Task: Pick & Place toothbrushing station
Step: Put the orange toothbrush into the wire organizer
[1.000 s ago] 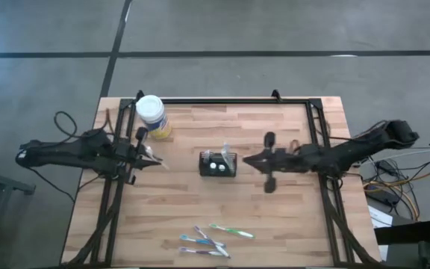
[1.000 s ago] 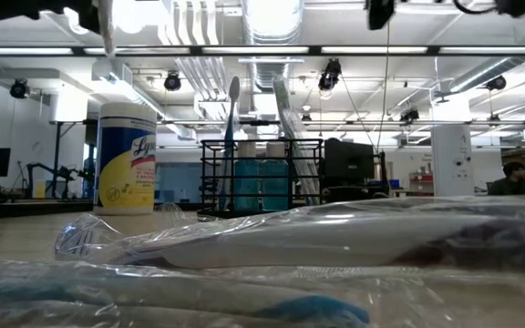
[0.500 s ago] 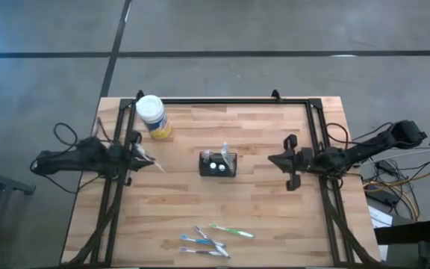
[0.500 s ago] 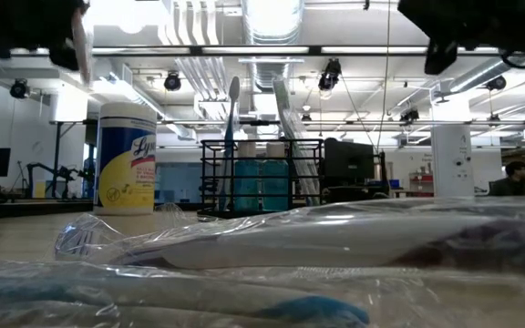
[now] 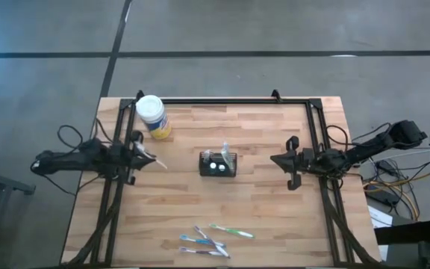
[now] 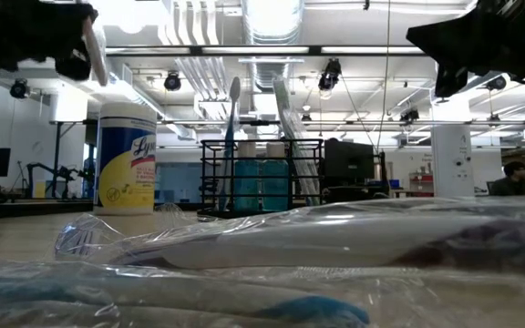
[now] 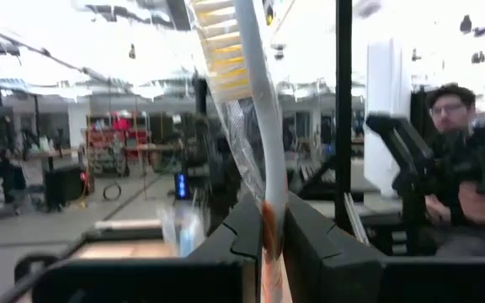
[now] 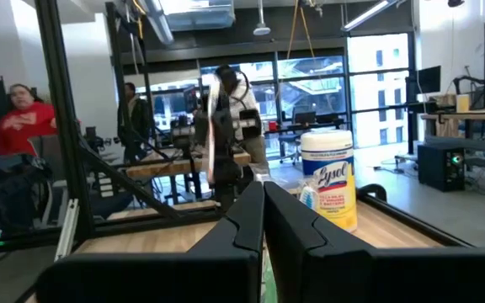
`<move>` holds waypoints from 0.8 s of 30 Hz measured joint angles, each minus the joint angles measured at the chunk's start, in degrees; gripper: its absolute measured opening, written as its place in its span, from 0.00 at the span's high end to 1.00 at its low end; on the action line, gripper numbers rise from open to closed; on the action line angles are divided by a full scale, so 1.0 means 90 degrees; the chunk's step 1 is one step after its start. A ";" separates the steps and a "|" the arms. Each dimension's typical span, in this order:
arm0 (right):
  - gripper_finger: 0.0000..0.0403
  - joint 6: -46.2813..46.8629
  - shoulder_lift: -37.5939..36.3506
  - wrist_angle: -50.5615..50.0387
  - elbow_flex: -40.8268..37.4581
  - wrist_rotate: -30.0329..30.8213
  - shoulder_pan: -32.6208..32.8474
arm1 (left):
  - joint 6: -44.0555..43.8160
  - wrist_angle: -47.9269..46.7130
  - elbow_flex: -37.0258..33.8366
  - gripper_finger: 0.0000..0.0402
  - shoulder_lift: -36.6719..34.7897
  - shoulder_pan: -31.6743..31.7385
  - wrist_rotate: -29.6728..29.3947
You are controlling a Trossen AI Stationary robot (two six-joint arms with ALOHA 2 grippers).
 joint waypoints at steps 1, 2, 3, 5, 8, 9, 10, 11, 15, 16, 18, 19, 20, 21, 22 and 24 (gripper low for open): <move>0.98 -0.0036 -0.0002 0.0001 0.0000 0.0000 0.0000 | 0.0049 0.0050 0.0172 0.94 0.0148 0.0000 -0.0030; 0.98 -0.0065 -0.0002 0.0006 0.0000 0.0000 0.0000 | 0.0124 0.0054 0.0349 0.94 0.0319 0.0000 -0.0053; 0.98 -0.0088 0.0001 0.0008 0.0000 0.0000 0.0000 | 0.0239 0.0015 0.0539 0.94 0.0493 0.0000 -0.0058; 0.98 -0.0116 -0.0002 0.0013 0.0002 0.0000 -0.0002 | 0.0539 0.0046 0.0990 0.94 0.0957 0.0000 -0.0063; 0.98 -0.0196 -0.0002 0.0021 0.0005 0.0028 -0.0002 | 0.1138 0.0153 0.1571 0.94 0.1690 0.0000 -0.0073; 0.98 -0.0212 -0.0002 0.0025 0.0005 0.0061 -0.0002 | 0.1339 0.0203 0.1714 0.94 0.1974 0.0000 -0.0073; 0.98 -0.0227 -0.0002 0.0030 0.0005 0.0135 -0.0002 | 0.1512 0.0272 0.1824 0.94 0.2259 0.0000 -0.0073; 0.98 -0.0227 -0.0002 0.0037 0.0005 0.0185 -0.0005 | 0.1623 0.0394 0.1911 0.94 0.2554 0.0000 -0.0069; 0.98 -0.0256 -0.0002 0.0066 0.0005 0.0219 -0.0007 | 0.1746 0.1350 0.2029 0.94 0.3715 0.0002 0.0495; 0.98 -0.0270 -0.0002 0.0076 0.0006 0.0219 -0.0007 | 0.1750 0.1559 0.2029 0.94 0.3986 0.0004 0.0574; 0.98 -0.0297 -0.0002 0.0095 0.0007 0.0218 -0.0006 | 0.1735 0.1862 0.2029 0.94 0.4482 0.0045 0.0600; 0.98 -0.0303 -0.0002 0.0107 0.0007 0.0216 -0.0004 | 0.1708 0.2016 0.2030 0.94 0.4705 0.0088 0.0600; 0.98 -0.0303 -0.0002 0.0115 0.0007 0.0216 -0.0002 | 0.1634 0.2167 0.2031 0.94 0.4911 0.0136 0.0599; 0.98 -0.0303 -0.0002 0.0117 0.0008 0.0216 -0.0002 | 0.1574 0.2235 0.2025 0.94 0.5162 0.0174 0.0591; 0.98 -0.0303 -0.0002 0.0117 0.0009 0.0216 -0.0002 | 0.1533 0.2307 0.1995 0.94 0.5379 0.0205 0.0595; 0.98 -0.0303 -0.0002 0.0117 0.0010 0.0214 -0.0002 | 0.1456 0.2810 0.2026 0.94 0.5712 0.0276 0.0616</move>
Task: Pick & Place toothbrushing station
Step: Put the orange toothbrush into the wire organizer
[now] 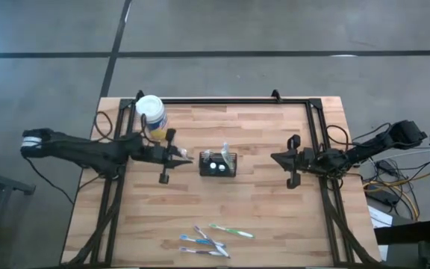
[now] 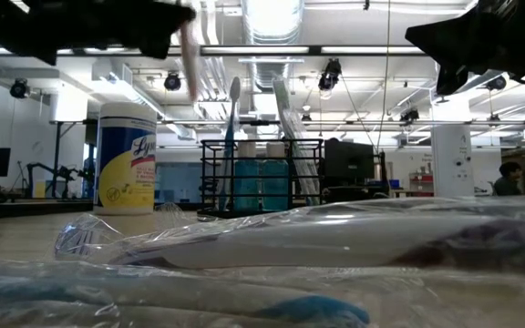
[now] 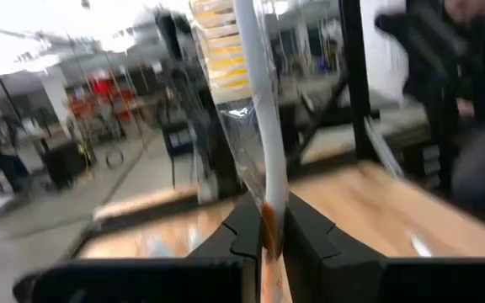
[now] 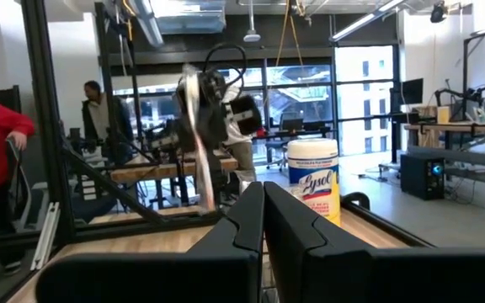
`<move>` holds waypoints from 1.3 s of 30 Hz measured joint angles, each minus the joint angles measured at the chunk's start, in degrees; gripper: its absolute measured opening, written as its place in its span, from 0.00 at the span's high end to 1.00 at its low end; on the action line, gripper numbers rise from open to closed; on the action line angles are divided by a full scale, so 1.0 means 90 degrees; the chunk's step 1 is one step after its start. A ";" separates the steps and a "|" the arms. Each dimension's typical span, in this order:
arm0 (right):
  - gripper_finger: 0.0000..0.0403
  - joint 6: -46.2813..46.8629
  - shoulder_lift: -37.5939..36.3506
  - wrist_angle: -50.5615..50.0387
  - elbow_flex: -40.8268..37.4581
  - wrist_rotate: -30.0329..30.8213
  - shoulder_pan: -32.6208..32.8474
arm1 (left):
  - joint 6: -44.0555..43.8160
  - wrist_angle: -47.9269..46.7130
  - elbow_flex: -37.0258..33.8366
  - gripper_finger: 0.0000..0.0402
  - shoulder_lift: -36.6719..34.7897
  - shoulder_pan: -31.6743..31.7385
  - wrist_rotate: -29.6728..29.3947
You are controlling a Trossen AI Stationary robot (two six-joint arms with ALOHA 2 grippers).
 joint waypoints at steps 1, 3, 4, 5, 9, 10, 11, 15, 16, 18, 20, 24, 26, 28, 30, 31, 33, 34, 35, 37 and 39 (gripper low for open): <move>0.98 0.0000 0.0000 0.0000 0.0000 -0.0002 0.0000 | -0.0019 0.0192 0.0020 0.94 0.0174 0.0030 0.0010; 0.98 0.0007 0.0002 -0.0008 0.0000 -0.0002 0.0000 | -0.0045 0.0379 0.0008 0.94 0.0538 0.0086 0.0020; 0.98 0.0008 0.0005 -0.0008 0.0000 -0.0003 0.0000 | -0.0047 0.0464 0.0005 0.94 0.0692 0.0108 0.0012; 0.98 0.0010 0.0005 -0.0005 0.0000 -0.0005 0.0000 | -0.0051 0.0519 -0.0015 0.94 0.0823 0.0121 0.0007; 0.98 0.0007 0.0002 0.0004 0.0000 -0.0007 0.0000 | -0.0052 0.0975 0.0015 0.94 0.1122 0.0211 0.0028; 0.98 0.0004 0.0002 0.0001 0.0000 -0.0007 0.0000 | -0.0052 0.0929 0.0008 0.94 0.1241 0.0227 0.0027; 0.98 -0.0003 0.0002 -0.0002 0.0000 -0.0007 0.0000 | -0.0053 0.0867 0.0006 0.94 0.1358 0.0239 0.0022; 0.98 -0.0058 0.0002 -0.0002 0.0000 -0.0010 0.0000 | -0.0015 0.1149 -0.0004 0.94 0.1781 0.0255 -0.0003; 0.98 -0.0056 0.0002 0.0000 0.0000 -0.0010 0.0000 | -0.0013 0.1254 -0.0004 0.94 0.1910 0.0266 -0.0002; 0.98 -0.0056 0.0002 0.0000 0.0000 -0.0010 0.0000 | -0.0016 0.1365 -0.0005 0.94 0.2179 0.0273 -0.0019; 0.98 -0.0050 0.0002 0.0000 0.0000 -0.0010 0.0000 | -0.0020 0.1538 -0.0007 0.94 0.2416 0.0285 -0.0026; 0.98 -0.0048 0.0002 0.0000 0.0000 -0.0010 0.0000 | -0.0012 0.1775 -0.0004 0.94 0.2861 0.0292 -0.0025; 0.98 -0.0044 0.0002 0.0000 0.0000 -0.0010 0.0000 | 0.0012 0.1868 -0.0004 0.94 0.3046 0.0297 -0.0032; 0.98 -0.0044 0.0002 0.0000 0.0000 -0.0010 0.0000 | 0.0036 0.2047 -0.0004 0.94 0.3219 0.0316 -0.0036; 0.98 -0.0025 0.0002 0.0000 0.0000 -0.0010 0.0000 | 0.0037 0.2064 -0.0004 0.94 0.3379 0.0339 -0.0038; 0.98 -0.0015 0.0002 0.0000 0.0000 -0.0010 0.0000 | 0.0039 0.2054 -0.0004 0.94 0.3446 0.0349 -0.0041; 0.98 -0.0007 0.0002 0.0000 0.0000 -0.0010 0.0000 | 0.0040 0.2079 -0.0004 0.94 0.3566 0.0370 -0.0084; 0.98 -0.0007 0.0002 0.0000 0.0000 -0.0010 0.0000 | 0.0039 0.2091 -0.0004 0.94 0.3622 0.0387 -0.0094; 0.98 -0.0004 0.0002 0.0000 0.0000 -0.0010 0.0000 | 0.0026 0.2085 -0.0004 0.93 0.3685 0.0403 -0.0094; 0.98 0.0000 0.0002 0.0000 0.0000 -0.0010 0.0000 | -0.0096 0.2083 -0.0004 0.89 0.3787 0.0427 -0.0094; 0.98 0.0007 0.0002 0.0002 0.0000 -0.0010 0.0000 | -0.0243 0.2098 -0.0002 0.83 0.3829 0.0435 -0.0093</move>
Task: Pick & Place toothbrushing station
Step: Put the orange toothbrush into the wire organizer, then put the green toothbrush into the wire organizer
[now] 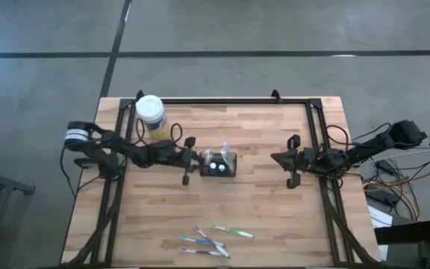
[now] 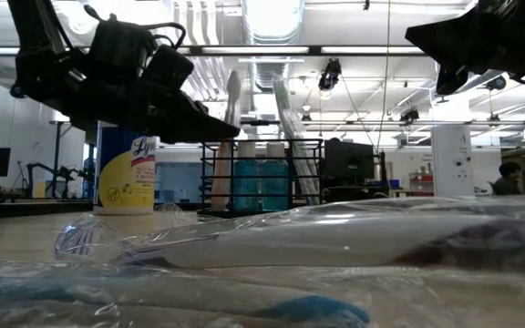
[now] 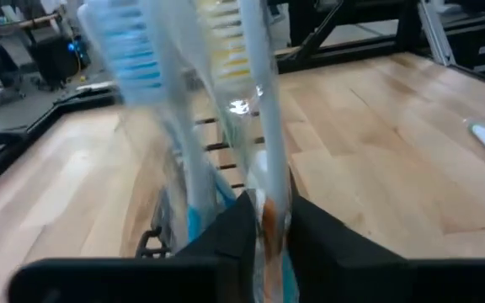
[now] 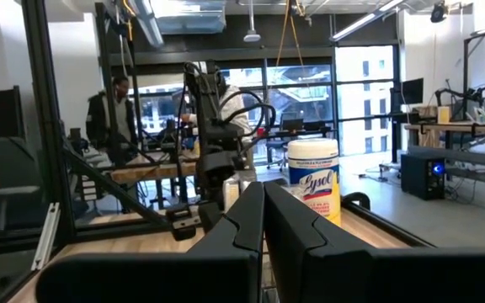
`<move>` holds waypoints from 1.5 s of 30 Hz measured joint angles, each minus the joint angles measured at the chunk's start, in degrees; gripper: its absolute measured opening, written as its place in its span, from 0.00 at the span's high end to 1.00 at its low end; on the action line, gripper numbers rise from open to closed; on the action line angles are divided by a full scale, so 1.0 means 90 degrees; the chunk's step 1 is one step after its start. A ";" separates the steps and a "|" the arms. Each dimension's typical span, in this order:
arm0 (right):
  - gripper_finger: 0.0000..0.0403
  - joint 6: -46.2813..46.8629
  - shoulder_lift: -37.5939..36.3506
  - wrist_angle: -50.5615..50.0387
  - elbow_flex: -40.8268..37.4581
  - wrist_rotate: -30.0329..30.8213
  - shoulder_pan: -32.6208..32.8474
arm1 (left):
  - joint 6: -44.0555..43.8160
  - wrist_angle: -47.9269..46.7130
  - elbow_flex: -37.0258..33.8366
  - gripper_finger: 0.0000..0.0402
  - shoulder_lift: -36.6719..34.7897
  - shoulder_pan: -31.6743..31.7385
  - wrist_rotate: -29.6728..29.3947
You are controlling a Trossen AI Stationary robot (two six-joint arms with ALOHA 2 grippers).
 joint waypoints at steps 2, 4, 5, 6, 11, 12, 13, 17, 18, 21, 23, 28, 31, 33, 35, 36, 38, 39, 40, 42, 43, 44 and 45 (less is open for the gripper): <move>0.98 0.0022 0.0000 0.0000 0.0000 0.0000 0.0000 | -0.0105 -0.0001 0.0000 0.76 0.0002 0.0000 -0.0008; 0.98 0.0022 0.0000 0.0000 0.0000 0.0000 0.0000 | -0.0114 -0.0054 0.0000 0.71 -0.0048 0.0000 0.0002; 0.98 0.0024 0.0000 0.0000 0.0000 0.0000 0.0000 | -0.0129 -0.0083 -0.0002 0.68 -0.0100 0.0000 0.0012; 0.98 0.0036 0.0000 0.0001 0.0000 0.0000 0.0000 | -0.0137 -0.0115 -0.0002 0.65 -0.0162 0.0000 0.0018; 0.98 0.0051 0.0000 0.0000 0.0000 0.0002 0.0000 | -0.0151 -0.0461 -0.0002 0.51 -0.0639 -0.0002 0.0074; 0.98 0.0051 0.0000 0.0000 0.0000 0.0000 0.0000 | -0.0151 -0.0602 -0.0002 0.48 -0.0788 -0.0002 0.0074; 0.98 0.0051 0.0000 0.0000 0.0000 0.0002 0.0000 | -0.0151 -0.0766 -0.0002 0.46 -0.0937 -0.0002 0.0073; 0.98 0.0069 0.0000 -0.0002 0.0000 0.0001 0.0000 | -0.0103 -0.1380 -0.0002 0.39 -0.1629 -0.0002 0.0066; 0.98 0.0069 0.0000 -0.0002 0.0000 0.0000 0.0000 | -0.0083 -0.1547 -0.0002 0.38 -0.1859 -0.0003 0.0065; 0.98 0.0070 0.0000 -0.0002 0.0000 0.0000 0.0000 | -0.0116 -0.2148 -0.0002 0.36 -0.2672 -0.0010 0.0074; 0.98 0.0071 0.0000 -0.0002 0.0000 0.0000 0.0000 | -0.0175 -0.2797 -0.0002 0.36 -0.3289 -0.0010 0.0096; 0.98 0.0068 0.0000 -0.0010 0.0000 0.0000 0.0000 | -0.0140 -0.4824 -0.0002 0.46 -0.5041 -0.0012 0.0101; 0.98 0.0068 0.0007 -0.0016 0.0000 0.0000 0.0000 | -0.0130 -0.5771 -0.0055 0.61 -0.6011 -0.0012 0.0101; 0.98 0.0065 0.0007 -0.0019 0.0000 0.0000 0.0000 | -0.0192 -0.6083 -0.0231 0.74 -0.6622 -0.0012 0.0106; 0.98 0.0042 0.0007 -0.0020 0.0000 -0.0002 0.0000 | -0.0353 -0.6195 -0.0513 0.88 -0.7161 -0.0010 0.0108; 0.98 0.0021 0.0007 -0.0020 0.0000 -0.0005 0.0000 | -0.0462 -0.6239 -0.0674 0.94 -0.7427 -0.0010 0.0108; 0.98 0.0017 0.0007 -0.0022 0.0000 -0.0005 0.0000 | -0.0666 -0.6248 -0.1013 0.97 -0.7919 -0.0010 0.0109; 0.98 0.0017 0.0007 -0.0022 0.0000 -0.0005 0.0000 | -0.0752 -0.6250 -0.1175 0.97 -0.8138 -0.0010 0.0106; 0.98 0.0015 0.0007 -0.0022 0.0000 -0.0005 0.0000 | -0.0824 -0.6250 -0.1333 0.98 -0.8347 -0.0010 0.0104; 0.98 -0.0001 0.0007 -0.0022 0.0000 -0.0037 0.0000 | -0.1023 -0.6168 -0.1583 0.99 -0.8712 -0.0010 0.0062; 0.98 -0.0016 0.0007 -0.0026 0.0000 -0.0047 0.0000 | -0.1136 -0.6149 -0.1709 0.99 -0.8856 -0.0005 0.0030; 0.98 -0.0041 0.0007 -0.0050 0.0001 -0.0057 0.0001 | -0.1234 -0.6171 -0.1850 0.99 -0.8986 -0.0005 0.0008; 0.98 -0.0086 0.0007 -0.0109 0.0018 -0.0058 0.0000 | -0.1311 -0.6178 -0.1959 0.99 -0.9110 -0.0005 0.0004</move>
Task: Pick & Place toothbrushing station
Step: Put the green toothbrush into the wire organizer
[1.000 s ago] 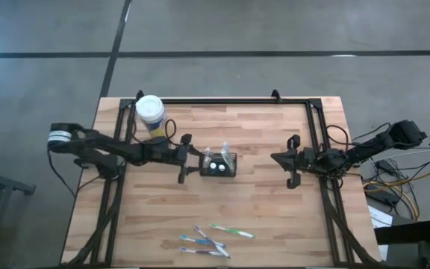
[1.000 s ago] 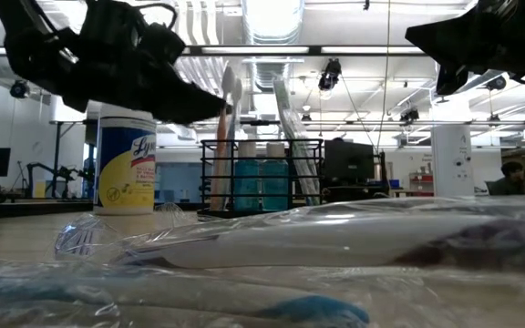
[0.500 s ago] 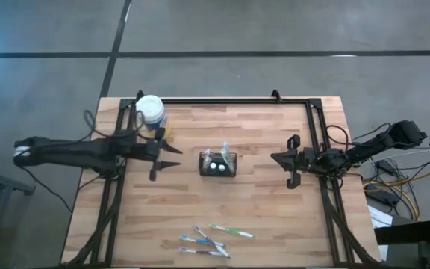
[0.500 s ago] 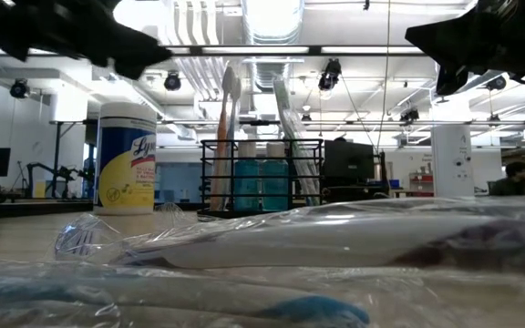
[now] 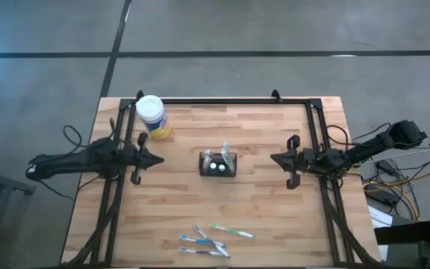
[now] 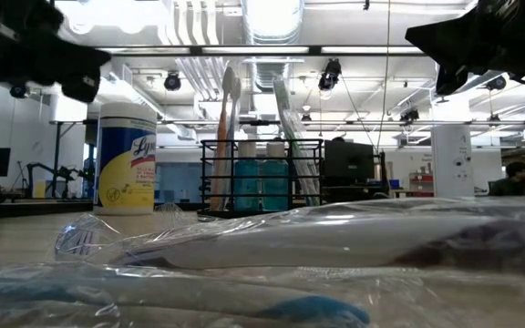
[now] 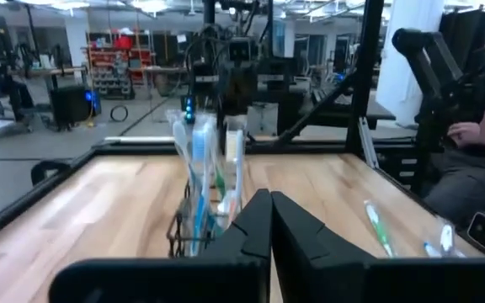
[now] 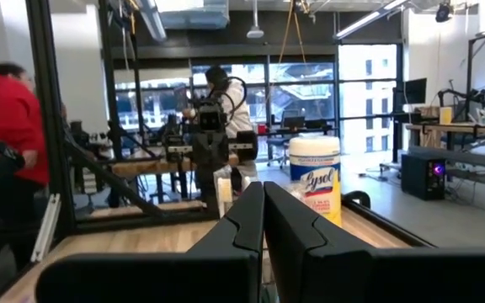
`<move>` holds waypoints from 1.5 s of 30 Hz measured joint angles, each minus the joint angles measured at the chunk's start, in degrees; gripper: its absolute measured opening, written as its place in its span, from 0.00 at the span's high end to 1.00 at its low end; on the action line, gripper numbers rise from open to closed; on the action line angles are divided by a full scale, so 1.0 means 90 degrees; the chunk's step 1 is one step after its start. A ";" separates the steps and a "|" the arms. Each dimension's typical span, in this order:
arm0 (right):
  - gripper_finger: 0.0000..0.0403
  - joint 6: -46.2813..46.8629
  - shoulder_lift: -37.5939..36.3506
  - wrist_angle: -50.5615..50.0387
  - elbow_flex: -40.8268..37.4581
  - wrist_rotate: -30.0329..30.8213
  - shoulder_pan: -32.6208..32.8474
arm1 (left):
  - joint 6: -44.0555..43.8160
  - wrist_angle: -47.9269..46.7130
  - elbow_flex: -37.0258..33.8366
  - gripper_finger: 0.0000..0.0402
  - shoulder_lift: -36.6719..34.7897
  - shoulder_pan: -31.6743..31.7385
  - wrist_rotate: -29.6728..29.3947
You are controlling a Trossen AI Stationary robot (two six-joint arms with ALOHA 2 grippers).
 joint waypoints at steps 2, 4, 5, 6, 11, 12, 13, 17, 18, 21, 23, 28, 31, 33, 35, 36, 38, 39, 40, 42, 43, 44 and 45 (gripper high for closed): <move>0.98 -0.0133 0.0005 -0.0160 0.0065 -0.0001 0.0000 | -0.0109 0.0074 -0.0160 0.99 -0.0210 0.0000 0.0000; 0.98 -0.0225 0.0005 -0.0363 0.0182 -0.0002 0.0002 | -0.0128 0.0113 -0.0304 0.99 -0.0369 0.0000 -0.0003; 0.98 -0.0225 0.0005 -0.0514 0.0258 -0.0003 0.0000 | -0.0128 0.0101 -0.0372 0.99 -0.0423 0.0000 -0.0001; 0.98 -0.0223 0.0005 -0.0680 0.0346 -0.0003 0.0000 | -0.0128 0.0065 -0.0437 0.99 -0.0460 0.0000 -0.0002; 0.98 0.0105 0.0005 -0.2554 0.1288 0.0076 0.0004 | -0.0067 0.0146 -0.0552 0.99 -0.0533 0.0002 -0.0027; 0.98 0.0276 0.0009 -0.3231 0.1590 0.0153 0.0005 | -0.0063 0.0141 -0.0552 0.99 -0.0529 0.0005 -0.0027; 0.98 0.0481 0.0060 -0.3933 0.1929 0.0200 0.0005 | -0.0062 0.0138 -0.0552 0.99 -0.0530 0.0002 -0.0027; 0.98 0.1426 0.0660 -0.6339 0.3328 0.0187 0.0078 | 0.0003 0.0128 -0.0555 0.98 -0.0525 0.0003 -0.0025; 0.98 0.1585 0.0921 -0.6732 0.3664 0.0185 0.0142 | 0.0018 0.0126 -0.0555 0.98 -0.0525 0.0002 -0.0027; 0.98 0.1886 0.1842 -0.7659 0.4594 0.0179 0.0434 | 0.0106 0.0123 -0.0557 0.97 -0.0525 0.0002 -0.0025; 0.98 0.2193 0.2526 -0.8079 0.5201 0.0160 0.0612 | 0.0160 0.0121 -0.0557 0.97 -0.0525 0.0002 -0.0025; 0.92 0.3045 0.4169 -0.9466 0.6759 -0.0466 0.0800 | 0.0185 0.0118 -0.0560 0.97 -0.0517 0.0002 -0.0022; 0.83 0.3390 0.5138 -0.9959 0.7631 -0.1102 0.0828 | 0.0176 0.0116 -0.0562 0.97 -0.0512 0.0002 -0.0022; 0.75 0.3469 0.5761 -1.0147 0.8223 -0.1649 0.0828 | 0.0157 0.0118 -0.0562 0.97 -0.0512 0.0002 -0.0017; 0.67 0.3480 0.6364 -1.0487 0.8837 -0.2014 0.0840 | 0.0125 0.0118 -0.0564 0.98 -0.0512 0.0002 -0.0013; 0.63 0.3483 0.6648 -1.0832 0.9137 -0.2055 0.0862 | 0.0126 0.0118 -0.0564 0.98 -0.0512 0.0002 -0.0007; 0.56 0.3483 0.7177 -1.1675 0.9712 -0.2078 0.0917 | 0.0121 0.0121 -0.0564 0.99 -0.0512 0.0002 -0.0004; 0.53 0.3486 0.7409 -1.2074 0.9956 -0.2127 0.0949 | 0.0117 0.0121 -0.0564 0.99 -0.0512 0.0002 -0.0003; 0.51 0.3489 0.7607 -1.2415 1.0152 -0.2189 0.0982 | 0.0112 0.0119 -0.0562 0.99 -0.0512 0.0002 -0.0003; 0.47 0.3515 0.7929 -1.2760 1.0439 -0.2334 0.1060 | 0.0107 0.0121 -0.0562 0.98 -0.0512 0.0002 -0.0003; 0.46 0.3514 0.8059 -1.2749 1.0540 -0.2431 0.1098 | 0.0103 0.0120 -0.0562 0.98 -0.0512 0.0002 -0.0003; 0.45 0.3534 0.8173 -1.2742 1.0635 -0.2533 0.1136 | 0.0098 0.0118 -0.0562 0.97 -0.0512 0.0000 -0.0003; 0.44 0.3571 0.8281 -1.2755 1.0748 -0.2611 0.1176 | 0.0098 0.0118 -0.0562 0.97 -0.0512 0.0002 -0.0001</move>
